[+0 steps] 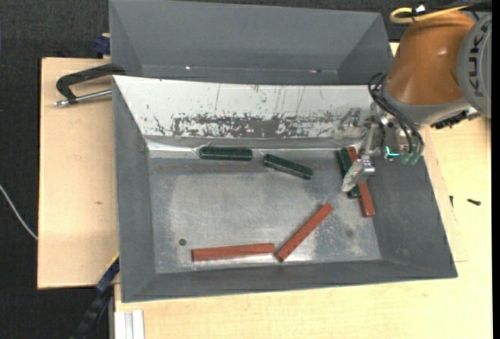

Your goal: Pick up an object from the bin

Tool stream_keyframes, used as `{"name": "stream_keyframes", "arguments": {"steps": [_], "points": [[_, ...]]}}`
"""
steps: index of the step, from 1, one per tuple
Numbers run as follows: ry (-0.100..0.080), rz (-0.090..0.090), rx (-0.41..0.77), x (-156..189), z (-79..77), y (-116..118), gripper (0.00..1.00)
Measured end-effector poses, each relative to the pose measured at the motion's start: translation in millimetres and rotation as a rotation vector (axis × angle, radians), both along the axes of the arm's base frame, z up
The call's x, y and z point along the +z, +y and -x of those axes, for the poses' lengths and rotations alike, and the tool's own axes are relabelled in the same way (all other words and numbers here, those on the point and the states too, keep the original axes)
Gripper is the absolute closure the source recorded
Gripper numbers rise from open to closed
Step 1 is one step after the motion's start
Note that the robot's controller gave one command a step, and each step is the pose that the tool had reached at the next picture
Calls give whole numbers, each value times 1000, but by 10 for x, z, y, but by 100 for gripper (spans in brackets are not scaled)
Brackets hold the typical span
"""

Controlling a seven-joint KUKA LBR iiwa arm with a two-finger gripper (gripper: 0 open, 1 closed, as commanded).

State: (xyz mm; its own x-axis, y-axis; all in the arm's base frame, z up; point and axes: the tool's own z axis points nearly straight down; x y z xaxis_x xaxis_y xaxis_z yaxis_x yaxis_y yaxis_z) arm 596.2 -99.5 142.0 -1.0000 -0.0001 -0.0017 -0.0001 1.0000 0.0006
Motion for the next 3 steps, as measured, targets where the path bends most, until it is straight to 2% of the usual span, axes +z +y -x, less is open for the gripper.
{"name": "stream_keyframes", "arguments": {"steps": [1,2,3], "points": [[-9,3,113,-192,93,64,0],[1,-1,403,-578,203,109,0],[0,0,593,-672,475,328,0]]}}
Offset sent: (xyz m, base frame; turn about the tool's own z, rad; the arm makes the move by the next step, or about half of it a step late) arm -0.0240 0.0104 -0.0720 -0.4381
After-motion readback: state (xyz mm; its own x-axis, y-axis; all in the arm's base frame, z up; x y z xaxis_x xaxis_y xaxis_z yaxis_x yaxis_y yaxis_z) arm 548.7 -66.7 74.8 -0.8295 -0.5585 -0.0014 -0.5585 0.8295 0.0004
